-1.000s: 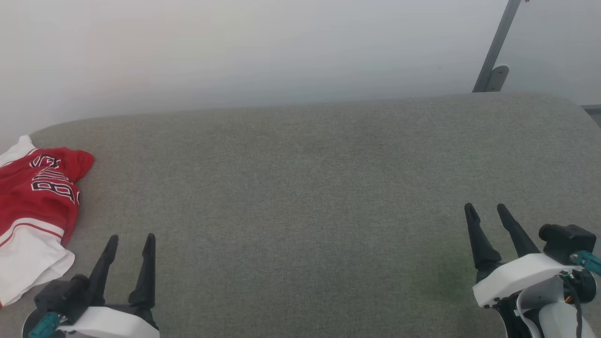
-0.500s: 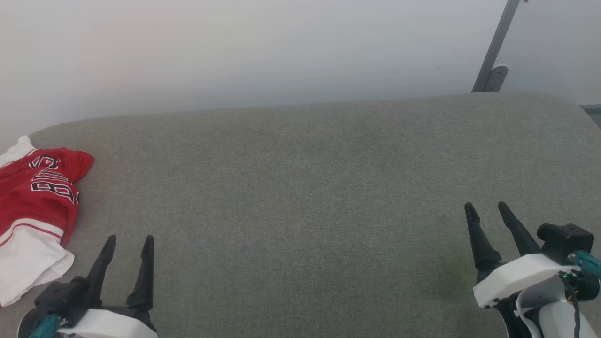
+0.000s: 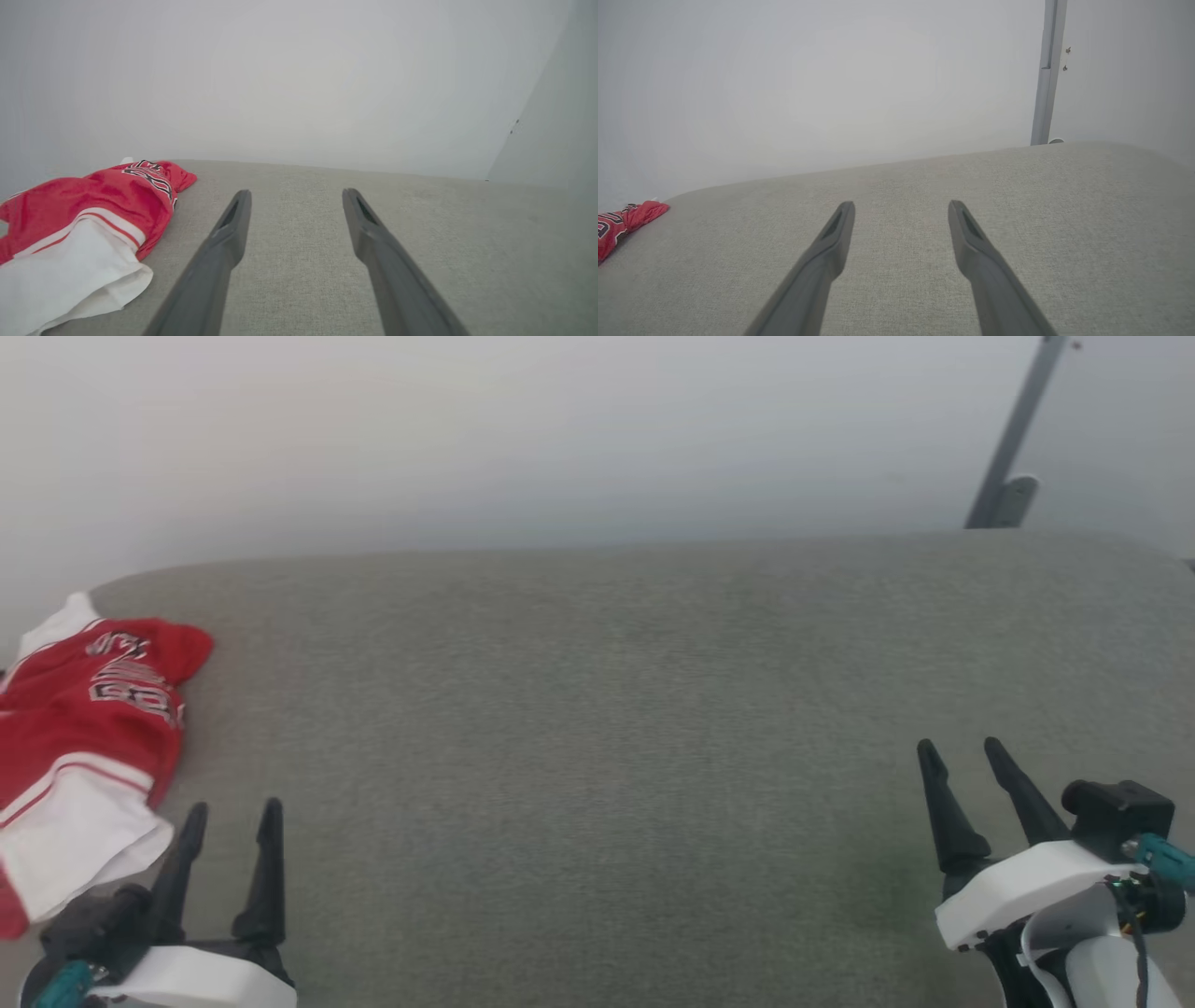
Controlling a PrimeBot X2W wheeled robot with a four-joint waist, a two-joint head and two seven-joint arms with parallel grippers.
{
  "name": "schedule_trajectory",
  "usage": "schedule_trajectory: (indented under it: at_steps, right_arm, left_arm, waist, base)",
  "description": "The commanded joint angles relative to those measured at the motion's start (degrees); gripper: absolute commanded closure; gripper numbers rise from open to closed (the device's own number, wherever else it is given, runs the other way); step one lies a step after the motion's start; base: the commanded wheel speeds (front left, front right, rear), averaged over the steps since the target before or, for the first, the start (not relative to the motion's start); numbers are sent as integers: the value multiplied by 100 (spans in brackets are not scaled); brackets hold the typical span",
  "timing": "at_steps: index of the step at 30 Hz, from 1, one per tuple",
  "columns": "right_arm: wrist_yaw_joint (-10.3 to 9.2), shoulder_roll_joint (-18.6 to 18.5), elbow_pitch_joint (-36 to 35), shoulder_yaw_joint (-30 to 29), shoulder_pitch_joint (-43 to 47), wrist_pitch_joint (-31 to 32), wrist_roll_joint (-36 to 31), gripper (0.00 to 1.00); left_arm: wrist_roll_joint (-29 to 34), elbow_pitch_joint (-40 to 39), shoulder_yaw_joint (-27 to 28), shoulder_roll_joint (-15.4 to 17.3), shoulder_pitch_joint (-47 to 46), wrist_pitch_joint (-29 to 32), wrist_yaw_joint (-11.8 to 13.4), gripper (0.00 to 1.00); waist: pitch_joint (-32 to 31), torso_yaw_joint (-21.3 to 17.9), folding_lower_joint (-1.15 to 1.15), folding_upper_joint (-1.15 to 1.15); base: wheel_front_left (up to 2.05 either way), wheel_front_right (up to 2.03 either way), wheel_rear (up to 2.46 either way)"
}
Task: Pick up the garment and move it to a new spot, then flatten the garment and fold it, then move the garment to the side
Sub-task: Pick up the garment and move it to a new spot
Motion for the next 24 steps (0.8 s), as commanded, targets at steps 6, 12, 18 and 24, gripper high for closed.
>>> schedule_trajectory:
  at_steps: [6,12,18,24]
  right_arm:
    - [0,15,-20,197,-75,82,-8,0]
    - [0,36,22,459,-176,136,27,0]
    - [0,69,134,709,-266,132,71,0]
    - [0,91,255,826,-298,59,128,0]
  left_arm:
    - [-110,101,148,64,-110,-30,-7,0]
    - [-165,156,247,137,-150,-30,-7,0]
    - [-189,172,297,191,-80,-30,-7,0]
    - [-205,205,315,228,-16,-28,32,0]
  waist:
    - [-55,463,0,0]
    - [-105,985,0,0]
    - [-195,1566,0,0]
    - [-236,1893,0,0]
  base:
    - [0,0,0]
    - [0,0,0]
    - [0,0,0]
    - [0,0,0]
